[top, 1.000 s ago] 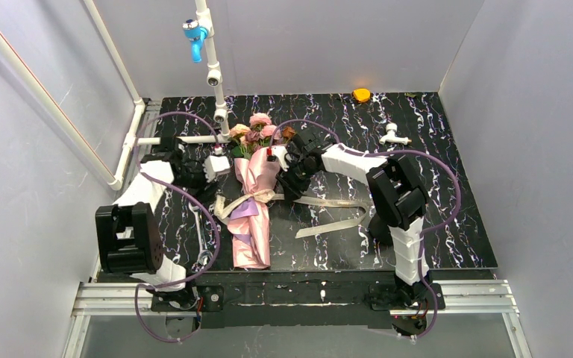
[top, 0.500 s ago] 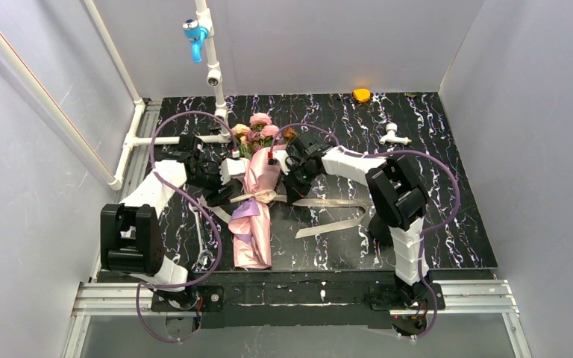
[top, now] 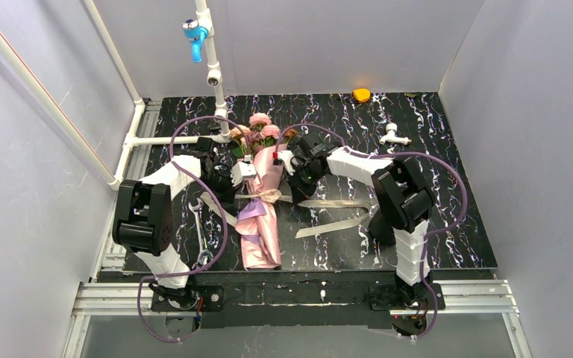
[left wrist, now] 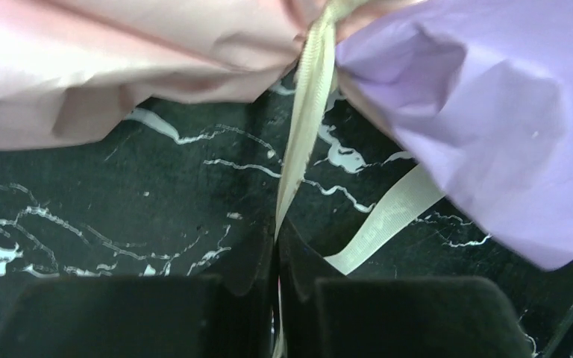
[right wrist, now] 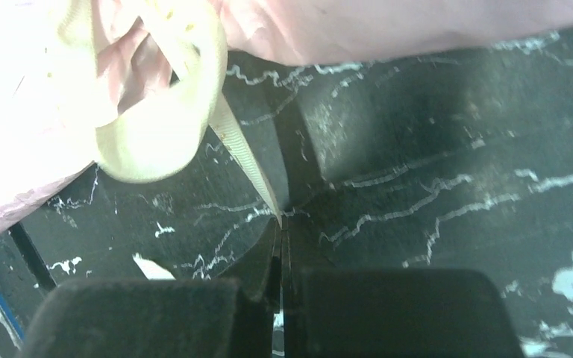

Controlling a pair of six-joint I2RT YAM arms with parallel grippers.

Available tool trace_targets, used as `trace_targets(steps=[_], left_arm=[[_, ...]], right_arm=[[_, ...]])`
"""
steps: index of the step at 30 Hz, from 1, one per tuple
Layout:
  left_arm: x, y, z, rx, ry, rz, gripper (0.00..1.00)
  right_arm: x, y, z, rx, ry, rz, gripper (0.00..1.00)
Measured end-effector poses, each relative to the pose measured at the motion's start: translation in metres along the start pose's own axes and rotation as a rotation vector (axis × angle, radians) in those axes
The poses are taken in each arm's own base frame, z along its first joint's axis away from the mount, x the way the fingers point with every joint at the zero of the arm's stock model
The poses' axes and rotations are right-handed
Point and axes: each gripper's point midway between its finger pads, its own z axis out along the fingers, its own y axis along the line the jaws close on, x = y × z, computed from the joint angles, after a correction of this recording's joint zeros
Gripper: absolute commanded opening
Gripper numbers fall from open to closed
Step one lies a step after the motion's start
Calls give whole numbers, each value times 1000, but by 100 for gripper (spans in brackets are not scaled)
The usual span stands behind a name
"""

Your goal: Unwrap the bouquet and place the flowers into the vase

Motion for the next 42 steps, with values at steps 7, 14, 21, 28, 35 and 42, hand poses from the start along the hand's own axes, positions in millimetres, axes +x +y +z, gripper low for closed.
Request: trace_targets(steps=[7, 14, 21, 28, 35, 42], left_arm=[[12, 14, -7, -54, 21, -40, 0], [44, 37, -28, -139, 64, -85, 0], [82, 59, -52, -228, 114, -111, 0], [105, 72, -63, -284, 166, -83, 0], [116, 83, -70, -312, 167, -38, 35], [62, 59, -88, -303, 9, 46, 63]], right_arm=[[10, -16, -30, 43, -7, 16, 1], [46, -24, -52, 86, 58, 45, 1], [62, -30, -57, 108, 98, 53, 1], [69, -37, -66, 138, 118, 46, 1], [77, -38, -76, 115, 122, 78, 54], [48, -24, -79, 54, 36, 105, 73]])
